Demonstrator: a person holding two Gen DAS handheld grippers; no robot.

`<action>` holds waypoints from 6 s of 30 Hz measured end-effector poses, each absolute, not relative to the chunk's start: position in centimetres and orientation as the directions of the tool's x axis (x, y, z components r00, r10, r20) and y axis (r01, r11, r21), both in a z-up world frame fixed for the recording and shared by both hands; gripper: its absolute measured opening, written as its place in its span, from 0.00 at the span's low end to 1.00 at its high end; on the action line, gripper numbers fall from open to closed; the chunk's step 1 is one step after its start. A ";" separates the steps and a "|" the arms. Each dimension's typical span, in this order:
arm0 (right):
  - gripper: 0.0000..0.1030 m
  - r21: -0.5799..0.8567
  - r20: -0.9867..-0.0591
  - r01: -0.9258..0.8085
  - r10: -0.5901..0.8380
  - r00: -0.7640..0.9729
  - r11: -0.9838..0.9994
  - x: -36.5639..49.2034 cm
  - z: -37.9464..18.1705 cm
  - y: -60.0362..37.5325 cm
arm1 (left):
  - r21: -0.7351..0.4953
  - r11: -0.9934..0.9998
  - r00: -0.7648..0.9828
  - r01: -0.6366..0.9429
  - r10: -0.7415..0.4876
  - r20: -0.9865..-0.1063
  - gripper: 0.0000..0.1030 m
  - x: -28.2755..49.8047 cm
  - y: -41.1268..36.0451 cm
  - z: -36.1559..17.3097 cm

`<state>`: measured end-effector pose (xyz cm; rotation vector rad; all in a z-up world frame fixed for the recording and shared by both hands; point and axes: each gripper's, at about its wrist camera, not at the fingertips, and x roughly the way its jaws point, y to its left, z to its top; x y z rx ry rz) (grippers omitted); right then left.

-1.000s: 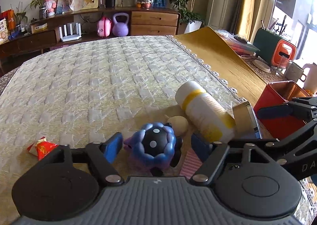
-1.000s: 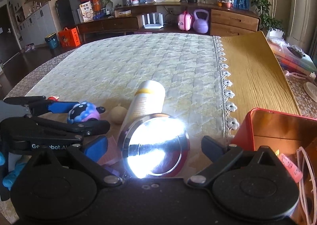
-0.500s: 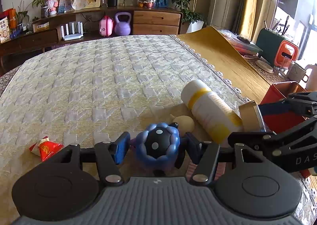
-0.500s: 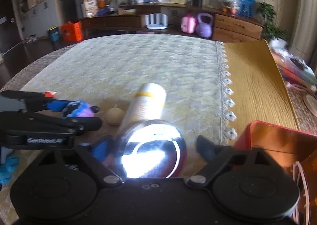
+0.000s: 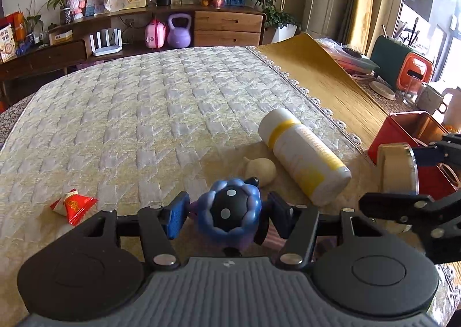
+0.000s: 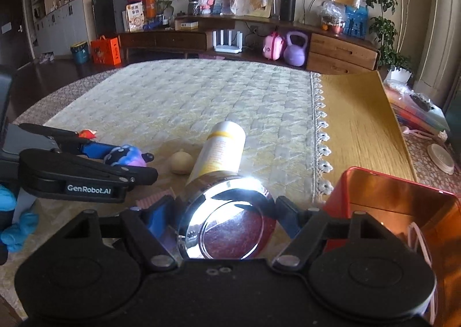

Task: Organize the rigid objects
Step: 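Carry the ball and mirror to the red tin while the right tool lowers the mirror inside, then lower the spiky ball into the tin and open the left tool while the right tool releases the mirror, then withdraw both tools from the tin back over the table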

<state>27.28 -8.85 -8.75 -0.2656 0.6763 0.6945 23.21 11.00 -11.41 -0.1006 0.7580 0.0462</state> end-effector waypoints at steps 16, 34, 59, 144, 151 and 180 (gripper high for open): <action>0.74 0.022 -0.570 -0.627 0.525 0.632 0.779 23.8 -3.8 -14.0 | -0.097 0.995 0.758 0.000 -0.063 -0.650 0.57 20.4 6.9 -6.1; 0.74 -0.003 -0.588 -0.499 0.403 0.702 0.866 24.4 -4.3 -22.2 | -0.070 0.989 0.756 0.132 -0.146 -0.638 0.57 22.2 -2.0 -3.4; 0.74 -0.006 -0.658 -0.494 0.369 0.657 0.870 28.3 -7.9 -24.3 | -0.021 0.966 0.674 0.257 -0.195 -0.712 0.57 33.5 -12.7 -6.7; 0.99 0.091 -0.576 -0.368 0.350 0.739 0.925 14.0 -1.3 -21.0 | -0.055 0.982 0.756 0.179 -0.173 -0.631 0.79 14.0 0.7 0.2; 1.00 0.126 -0.532 -0.400 0.402 0.745 0.908 12.3 -0.6 -21.8 | -0.060 0.994 0.781 0.096 -0.112 -0.615 0.79 9.9 2.4 0.0; 1.00 0.096 -0.586 -0.525 0.474 0.657 0.846 15.4 -2.6 -17.0 | -0.046 0.978 0.805 -0.202 0.139 -0.577 0.85 9.9 12.6 -3.6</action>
